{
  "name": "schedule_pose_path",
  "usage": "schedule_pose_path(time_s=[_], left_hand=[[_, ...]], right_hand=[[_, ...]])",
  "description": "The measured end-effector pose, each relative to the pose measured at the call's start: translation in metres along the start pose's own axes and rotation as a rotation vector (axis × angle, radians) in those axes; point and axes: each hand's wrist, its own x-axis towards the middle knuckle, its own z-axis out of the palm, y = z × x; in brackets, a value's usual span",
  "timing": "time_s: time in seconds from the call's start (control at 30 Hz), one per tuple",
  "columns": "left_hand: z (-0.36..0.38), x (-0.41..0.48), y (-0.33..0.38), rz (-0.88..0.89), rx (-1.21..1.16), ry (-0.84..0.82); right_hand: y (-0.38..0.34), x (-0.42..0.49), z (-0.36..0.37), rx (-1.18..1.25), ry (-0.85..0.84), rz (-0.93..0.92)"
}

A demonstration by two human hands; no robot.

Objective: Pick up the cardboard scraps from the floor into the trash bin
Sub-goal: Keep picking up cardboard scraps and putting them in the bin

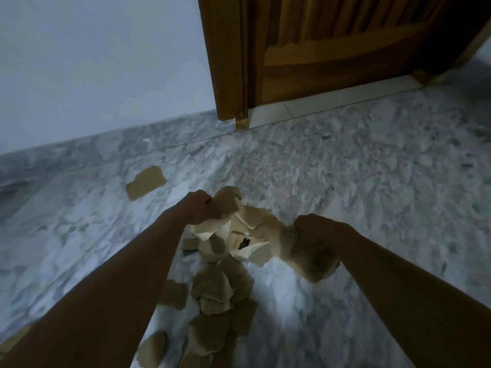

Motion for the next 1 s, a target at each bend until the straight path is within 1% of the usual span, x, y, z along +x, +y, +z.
schedule_pose_path(time_s=[0.13, 0.2, 0.23, 0.3, 0.4, 0.57, 0.63, 0.7, 0.73, 0.77, 0.8, 0.9, 1.0], left_hand=[[0.015, 0.050, 0.019, 0.056, -0.029, 0.050], [0.035, 0.076, 0.021, 0.041, -0.048, 0.085], [0.042, 0.082, 0.020, 0.007, -0.082, 0.100], [0.053, 0.089, 0.021, -0.050, -0.143, 0.139], [0.060, 0.091, 0.029, -0.054, -0.131, 0.186], [0.055, 0.082, 0.029, -0.058, -0.160, 0.232], [0.048, 0.070, 0.022, -0.038, -0.213, 0.320], [0.038, 0.052, 0.013, -0.048, -0.282, 0.427], [0.034, 0.042, 0.007, -0.076, -0.306, 0.450], [0.030, 0.033, 0.002, -0.102, -0.319, 0.450], [0.027, 0.024, -0.003, -0.125, -0.330, 0.429], [0.029, 0.001, -0.019, -0.186, -0.408, 0.314], [0.042, -0.018, -0.034, -0.167, -0.344, 0.219]], right_hand=[[0.013, 0.021, 0.014, -0.085, -0.002, -0.011], [0.022, 0.038, 0.029, -0.070, -0.025, 0.008], [0.025, 0.046, 0.034, -0.063, -0.043, 0.011], [0.031, 0.058, 0.036, -0.049, -0.076, 0.017], [0.034, 0.063, 0.034, -0.057, -0.096, -0.008], [0.032, 0.062, 0.036, -0.088, -0.036, -0.022], [0.033, 0.060, 0.030, -0.081, -0.106, -0.014], [0.028, 0.060, 0.010, -0.125, -0.277, -0.018], [0.024, 0.060, -0.003, -0.128, -0.345, -0.014], [0.018, 0.061, -0.017, -0.106, -0.366, -0.018], [0.011, 0.064, -0.029, -0.054, -0.330, -0.033], [-0.023, 0.081, -0.049, 0.142, -0.060, -0.135], [-0.057, 0.098, -0.035, 0.083, 0.078, -0.177]])
